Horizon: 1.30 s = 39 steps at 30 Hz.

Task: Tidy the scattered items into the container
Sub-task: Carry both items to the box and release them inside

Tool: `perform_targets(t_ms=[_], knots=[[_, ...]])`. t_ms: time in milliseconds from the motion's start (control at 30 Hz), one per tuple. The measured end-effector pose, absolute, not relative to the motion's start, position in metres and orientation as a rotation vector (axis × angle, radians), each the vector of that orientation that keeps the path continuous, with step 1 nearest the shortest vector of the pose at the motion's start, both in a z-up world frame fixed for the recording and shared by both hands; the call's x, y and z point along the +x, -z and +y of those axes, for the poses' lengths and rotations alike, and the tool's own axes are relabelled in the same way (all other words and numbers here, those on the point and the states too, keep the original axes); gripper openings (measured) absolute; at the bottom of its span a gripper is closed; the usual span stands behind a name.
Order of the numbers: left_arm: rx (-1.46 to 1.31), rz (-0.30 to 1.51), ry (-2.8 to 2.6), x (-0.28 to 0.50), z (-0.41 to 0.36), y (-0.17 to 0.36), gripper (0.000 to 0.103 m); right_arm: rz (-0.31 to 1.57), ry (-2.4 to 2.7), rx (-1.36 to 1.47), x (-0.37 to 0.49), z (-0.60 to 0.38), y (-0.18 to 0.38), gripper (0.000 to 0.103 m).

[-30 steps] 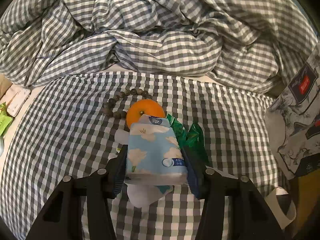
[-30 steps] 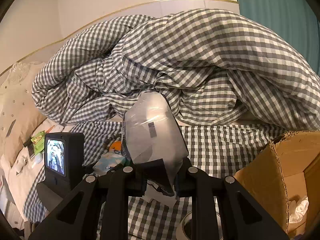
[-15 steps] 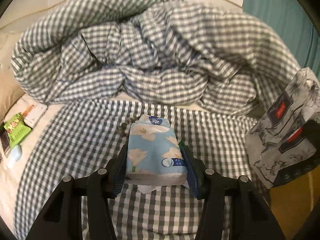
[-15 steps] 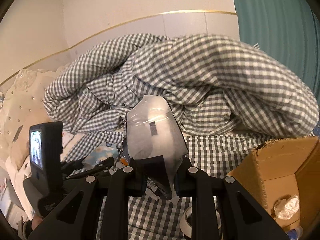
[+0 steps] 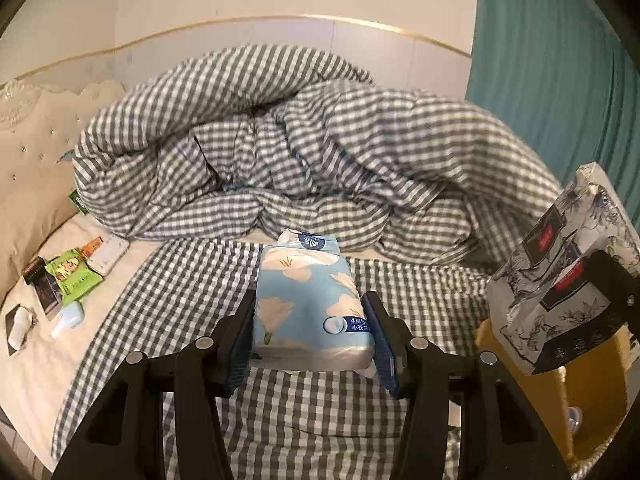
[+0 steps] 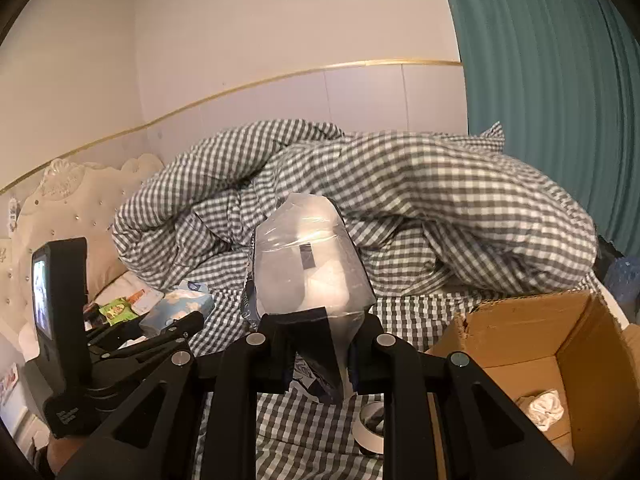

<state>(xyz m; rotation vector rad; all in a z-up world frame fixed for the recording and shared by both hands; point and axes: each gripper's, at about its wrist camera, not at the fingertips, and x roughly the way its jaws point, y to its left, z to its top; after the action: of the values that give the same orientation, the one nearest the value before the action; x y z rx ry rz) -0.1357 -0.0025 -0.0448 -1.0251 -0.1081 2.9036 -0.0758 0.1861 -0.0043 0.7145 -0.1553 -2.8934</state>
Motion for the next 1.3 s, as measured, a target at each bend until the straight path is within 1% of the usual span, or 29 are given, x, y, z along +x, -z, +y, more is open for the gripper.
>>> perform_targets(t_ms=[267,667,1000,1300], knots=[[-0.909,-0.087,-2.929,-0.094,0.005,0.002,0.053,-0.148,2.91,0.631,-0.039,0.191,-0.024,0.019],[-0.784,-0.072,-2.909,-0.048,0.038,-0.035,0.053,-0.164,2.974,0.569,0.01,0.228,-0.044,0.019],[-0.762,-0.036,-2.836,-0.034,0.083,-0.036,0.053,-0.206,3.084,0.621,0.032,0.287,-0.036,0.019],[-0.767,-0.003,-2.766,-0.03,0.13,-0.031,0.053,-0.254,3.184,0.829,0.035,0.362,-0.002,0.019]])
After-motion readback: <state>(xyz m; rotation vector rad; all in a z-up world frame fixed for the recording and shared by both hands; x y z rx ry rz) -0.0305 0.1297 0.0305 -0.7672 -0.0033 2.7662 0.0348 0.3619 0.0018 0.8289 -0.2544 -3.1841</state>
